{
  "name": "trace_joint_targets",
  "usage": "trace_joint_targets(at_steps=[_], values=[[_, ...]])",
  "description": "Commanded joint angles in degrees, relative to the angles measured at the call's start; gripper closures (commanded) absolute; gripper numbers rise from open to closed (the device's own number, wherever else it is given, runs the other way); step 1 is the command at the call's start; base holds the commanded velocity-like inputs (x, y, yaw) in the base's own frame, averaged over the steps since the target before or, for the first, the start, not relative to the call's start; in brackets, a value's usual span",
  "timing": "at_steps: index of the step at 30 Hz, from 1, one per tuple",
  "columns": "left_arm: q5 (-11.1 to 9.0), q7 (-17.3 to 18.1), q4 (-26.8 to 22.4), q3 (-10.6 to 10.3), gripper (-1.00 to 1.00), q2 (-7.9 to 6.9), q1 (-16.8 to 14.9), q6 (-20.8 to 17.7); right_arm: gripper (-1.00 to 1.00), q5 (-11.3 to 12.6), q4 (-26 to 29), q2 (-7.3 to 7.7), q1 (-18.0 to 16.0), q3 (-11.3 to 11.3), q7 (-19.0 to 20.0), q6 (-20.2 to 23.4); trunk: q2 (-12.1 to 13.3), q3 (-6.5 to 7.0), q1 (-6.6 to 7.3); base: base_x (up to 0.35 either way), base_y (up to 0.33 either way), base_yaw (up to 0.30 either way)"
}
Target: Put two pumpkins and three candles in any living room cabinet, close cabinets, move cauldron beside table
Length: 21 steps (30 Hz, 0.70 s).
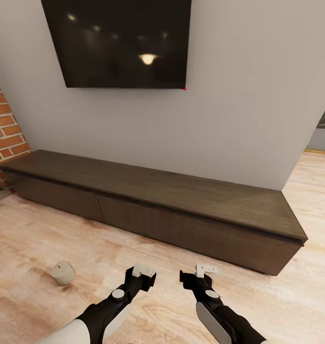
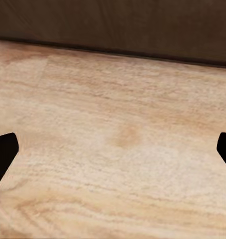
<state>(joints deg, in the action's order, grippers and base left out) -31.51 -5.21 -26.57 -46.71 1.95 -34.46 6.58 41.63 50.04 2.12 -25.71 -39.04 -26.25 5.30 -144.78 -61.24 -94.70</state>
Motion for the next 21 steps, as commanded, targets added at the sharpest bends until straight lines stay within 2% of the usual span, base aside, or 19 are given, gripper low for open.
trace_joint_targets(at_steps=[1,21], values=[[-0.4,-0.4,0.0,-0.5,-1.00,-0.01,-0.1,0.3,-1.00,0.2,0.1,0.08,0.0,-0.2,-0.5,0.2,0.0,-0.05,0.01,0.000,0.000,0.290],[-0.4,-0.5,0.1,-0.4,-1.00,-0.01,-0.1,0.1,-1.00,0.2,0.1,-0.01,0.0,-0.4,-0.5,0.2,0.2,4.38,0.53,0.000,0.000,0.290]])
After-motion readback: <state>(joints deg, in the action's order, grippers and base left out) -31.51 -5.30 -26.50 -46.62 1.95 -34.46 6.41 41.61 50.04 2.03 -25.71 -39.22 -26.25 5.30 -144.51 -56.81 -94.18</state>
